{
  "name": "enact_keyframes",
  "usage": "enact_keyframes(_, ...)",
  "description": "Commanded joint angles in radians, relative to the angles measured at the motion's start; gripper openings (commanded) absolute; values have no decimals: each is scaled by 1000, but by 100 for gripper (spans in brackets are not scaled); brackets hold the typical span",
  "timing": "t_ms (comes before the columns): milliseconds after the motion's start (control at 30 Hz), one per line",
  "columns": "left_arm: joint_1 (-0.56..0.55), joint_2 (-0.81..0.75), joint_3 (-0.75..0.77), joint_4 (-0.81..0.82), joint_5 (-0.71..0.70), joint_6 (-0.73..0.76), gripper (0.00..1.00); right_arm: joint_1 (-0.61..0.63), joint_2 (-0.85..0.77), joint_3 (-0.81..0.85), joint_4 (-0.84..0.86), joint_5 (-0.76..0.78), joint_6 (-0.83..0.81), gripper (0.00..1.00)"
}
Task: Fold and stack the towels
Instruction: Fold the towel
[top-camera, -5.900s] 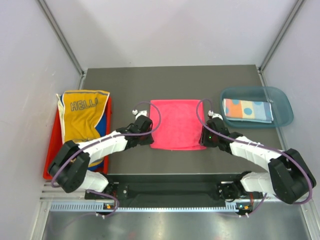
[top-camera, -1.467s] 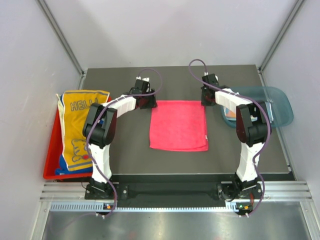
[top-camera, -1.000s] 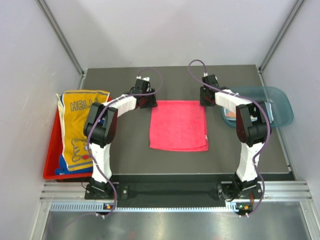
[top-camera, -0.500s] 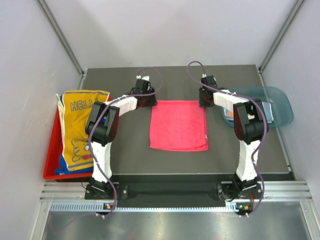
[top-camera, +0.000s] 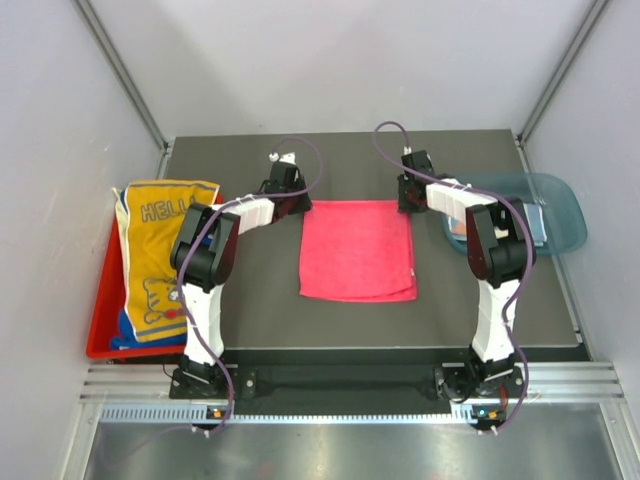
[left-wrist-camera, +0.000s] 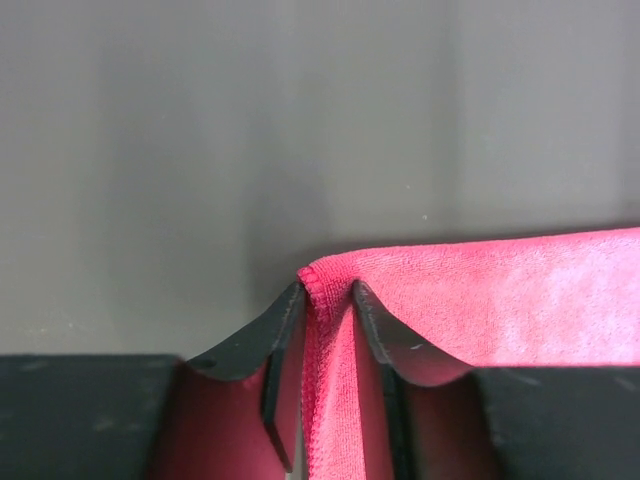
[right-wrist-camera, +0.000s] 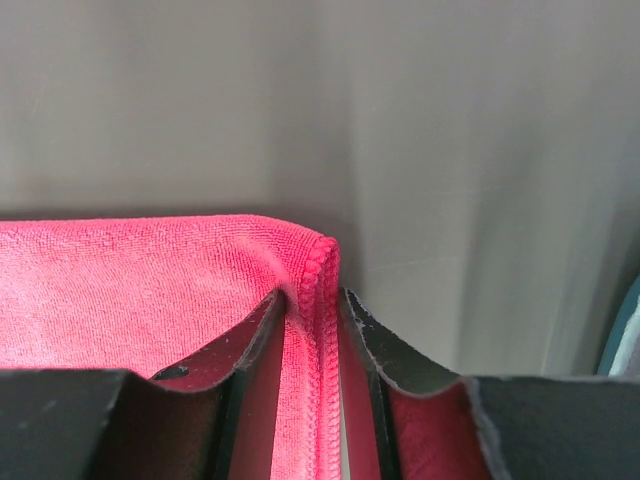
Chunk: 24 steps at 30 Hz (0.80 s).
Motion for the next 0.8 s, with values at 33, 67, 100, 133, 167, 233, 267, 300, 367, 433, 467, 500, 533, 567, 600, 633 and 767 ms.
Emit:
enact_keyframes(33,2,15,-46,-5,-15,-25,27,-9,34,44,23,-26,-11,28)
enact_keyframes(67,2,17,-51,-2,-15,-26,24,-9,36,44,25,-29,-9,27)
enact_keyframes(100,2,14,-55,1,-15,-34,20,-9,39,42,28,-38,-8,23)
enact_keyframes(133,2,12,-59,4,-23,-39,18,-7,38,42,29,-43,-6,20)
enact_keyframes(167,2,9,-60,2,-52,-46,11,-9,38,38,33,-48,-6,17)
enact_keyframes(233,3,3,-69,4,-78,-54,3,-9,39,36,37,-62,-6,10)
enact_keyframes(267,5,-2,-69,2,-87,-63,0,-9,41,36,39,-63,-4,9)
enact_keyframes(300,3,-5,-65,1,-98,-65,0,-10,44,36,39,-68,-4,7)
enact_keyframes(367,5,-6,-59,-4,-115,-66,0,-7,45,39,42,-75,-3,4)
enact_keyframes(433,6,-6,-40,-10,-129,-63,0,-7,47,44,42,-77,-3,2)
enact_keyframes(467,5,-2,-33,-16,-144,-59,0,-7,47,48,46,-81,-4,2)
enact_keyframes(500,6,0,-14,-21,-147,-54,0,-7,47,53,45,-78,-6,1)
enact_keyframes(533,8,3,-3,-24,-153,-53,0,-10,48,58,46,-80,-6,1)
enact_keyframes(567,12,12,9,-27,-158,-46,0,-12,50,68,45,-83,-6,1)
enact_keyframes(600,12,18,35,-27,-163,-46,0,-13,50,74,49,-88,-6,1)
enact_keyframes(633,16,23,49,-27,-164,-45,0,-15,50,78,52,-89,-6,1)
enact_keyframes(767,31,41,99,-28,-176,-28,0,-30,62,123,63,-114,-4,1)
